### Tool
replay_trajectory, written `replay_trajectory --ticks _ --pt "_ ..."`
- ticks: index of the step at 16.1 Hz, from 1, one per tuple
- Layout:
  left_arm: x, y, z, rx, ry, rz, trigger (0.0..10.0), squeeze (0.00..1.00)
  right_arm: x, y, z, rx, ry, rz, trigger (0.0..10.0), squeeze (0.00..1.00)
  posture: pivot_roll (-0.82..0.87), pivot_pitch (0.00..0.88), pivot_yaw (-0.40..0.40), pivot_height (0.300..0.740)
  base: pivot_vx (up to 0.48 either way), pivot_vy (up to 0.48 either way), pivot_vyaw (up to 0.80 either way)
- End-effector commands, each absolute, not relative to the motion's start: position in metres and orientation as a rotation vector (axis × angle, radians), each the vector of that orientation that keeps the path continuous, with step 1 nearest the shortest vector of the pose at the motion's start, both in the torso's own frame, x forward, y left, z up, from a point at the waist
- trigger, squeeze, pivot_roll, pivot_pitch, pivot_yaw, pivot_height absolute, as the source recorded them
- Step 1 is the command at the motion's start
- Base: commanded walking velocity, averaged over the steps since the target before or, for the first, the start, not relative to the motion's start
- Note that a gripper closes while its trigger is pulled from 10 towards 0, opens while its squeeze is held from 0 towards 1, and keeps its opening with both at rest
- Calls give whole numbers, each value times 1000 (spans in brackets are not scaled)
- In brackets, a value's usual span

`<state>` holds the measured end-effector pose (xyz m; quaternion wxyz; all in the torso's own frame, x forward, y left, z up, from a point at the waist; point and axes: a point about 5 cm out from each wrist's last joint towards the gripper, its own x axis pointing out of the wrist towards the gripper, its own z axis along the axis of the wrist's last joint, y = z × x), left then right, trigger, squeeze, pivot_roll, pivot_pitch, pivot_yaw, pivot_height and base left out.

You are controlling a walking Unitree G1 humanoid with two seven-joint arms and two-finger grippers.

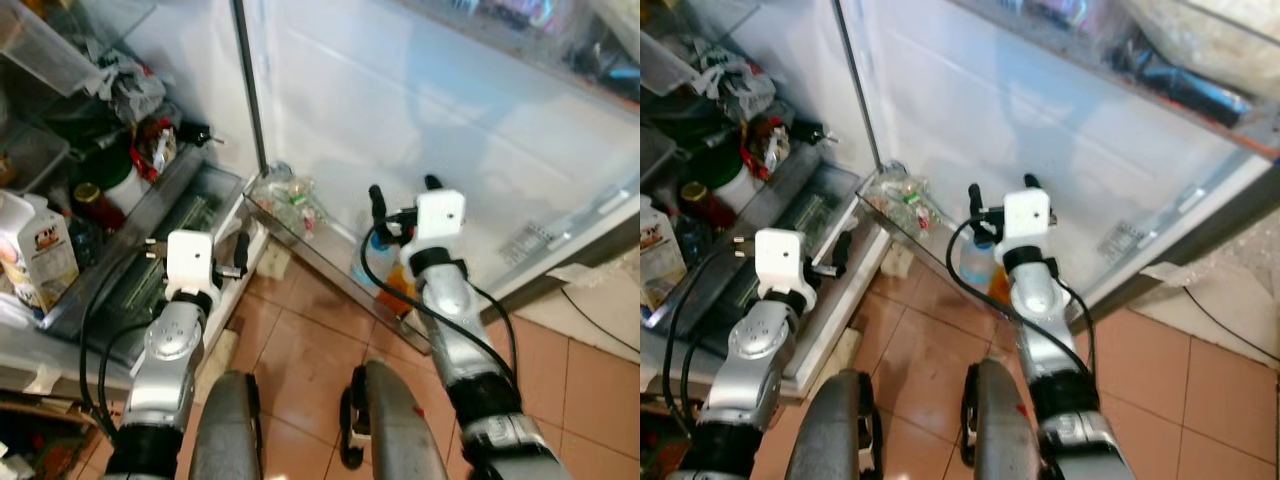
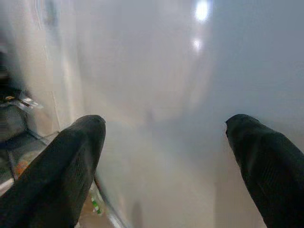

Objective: Restocking fridge

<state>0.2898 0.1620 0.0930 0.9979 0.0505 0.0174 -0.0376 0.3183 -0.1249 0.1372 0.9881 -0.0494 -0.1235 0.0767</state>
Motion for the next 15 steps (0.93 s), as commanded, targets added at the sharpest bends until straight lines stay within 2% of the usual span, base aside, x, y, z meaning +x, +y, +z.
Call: replay_trajectory --ticks 1,5,9,10,11,15 --pt "289 161 89 107 46 -81 10000 0 313 -127 145 -106 -267 168 10000 1000 47 140 -1 658 0 0 0" --pt "290 160 90 104 40 -82 10000 0 302 -133 153 -100 -286 183 10000 1000 38 125 1 658 0 0 0" --pt "285 161 90 108 36 -88 10000 0 278 -132 152 -70 -240 250 10000 1000 24 117 8 658 0 0 0" --pt "283 162 89 111 39 -87 10000 0 273 -130 152 -59 -236 283 10000 788 23 116 9 658 0 0 0" --pt "282 164 88 113 42 -85 10000 0 269 -129 152 -59 -236 298 10000 0 20 114 11 658 0 0 0" --pt "282 162 89 115 41 -87 10000 0 269 -130 155 -44 -216 296 10000 0 25 110 14 692 0 0 -406"
